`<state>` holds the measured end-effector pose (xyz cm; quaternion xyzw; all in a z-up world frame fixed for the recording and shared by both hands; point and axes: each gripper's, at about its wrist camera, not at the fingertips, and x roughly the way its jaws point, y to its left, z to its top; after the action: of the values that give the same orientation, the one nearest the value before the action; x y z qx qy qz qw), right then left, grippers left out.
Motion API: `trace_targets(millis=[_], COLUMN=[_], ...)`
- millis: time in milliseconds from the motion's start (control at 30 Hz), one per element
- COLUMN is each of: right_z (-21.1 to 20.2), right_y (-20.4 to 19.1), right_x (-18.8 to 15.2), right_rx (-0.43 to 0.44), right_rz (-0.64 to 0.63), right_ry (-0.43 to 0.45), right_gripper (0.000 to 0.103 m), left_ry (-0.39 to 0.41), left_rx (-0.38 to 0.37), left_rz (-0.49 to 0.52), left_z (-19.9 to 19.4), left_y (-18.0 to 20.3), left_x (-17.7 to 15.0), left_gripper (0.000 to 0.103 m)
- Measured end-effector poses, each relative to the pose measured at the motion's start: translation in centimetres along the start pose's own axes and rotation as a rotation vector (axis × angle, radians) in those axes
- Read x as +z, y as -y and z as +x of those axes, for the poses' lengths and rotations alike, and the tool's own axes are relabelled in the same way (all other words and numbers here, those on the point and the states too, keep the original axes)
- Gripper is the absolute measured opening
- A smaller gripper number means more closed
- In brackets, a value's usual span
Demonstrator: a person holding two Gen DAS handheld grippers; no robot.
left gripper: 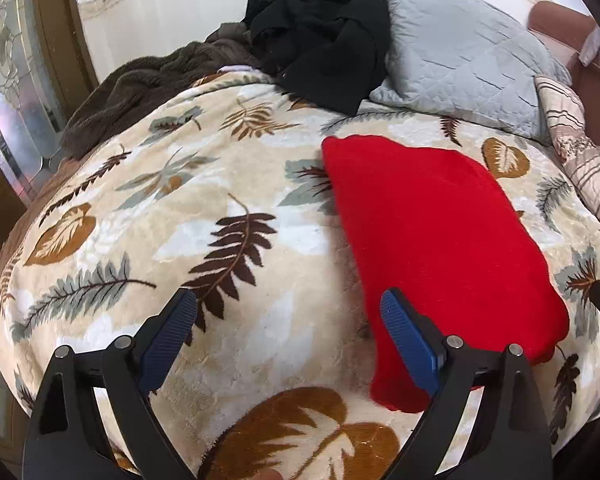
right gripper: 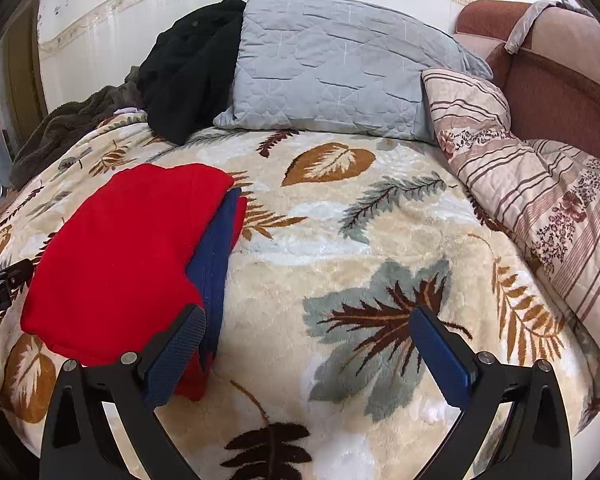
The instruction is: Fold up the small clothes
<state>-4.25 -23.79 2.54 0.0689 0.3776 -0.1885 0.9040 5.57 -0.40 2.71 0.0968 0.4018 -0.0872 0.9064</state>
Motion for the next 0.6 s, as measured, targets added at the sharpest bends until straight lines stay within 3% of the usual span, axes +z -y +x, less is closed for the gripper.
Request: trace_targets(millis=[600], right_z=[0.0], right_y=[0.4], right_x=[0.0], right_rx=[-0.004], right_rz=[0.022], right_ry=[0.004], right_gripper=[0.103], left_ry=[0.019], left_rx=[-0.035], left_rz=[0.064], left_z=[-0.9], left_y=[1.7], left_x=[-0.4], left_gripper=[0.095])
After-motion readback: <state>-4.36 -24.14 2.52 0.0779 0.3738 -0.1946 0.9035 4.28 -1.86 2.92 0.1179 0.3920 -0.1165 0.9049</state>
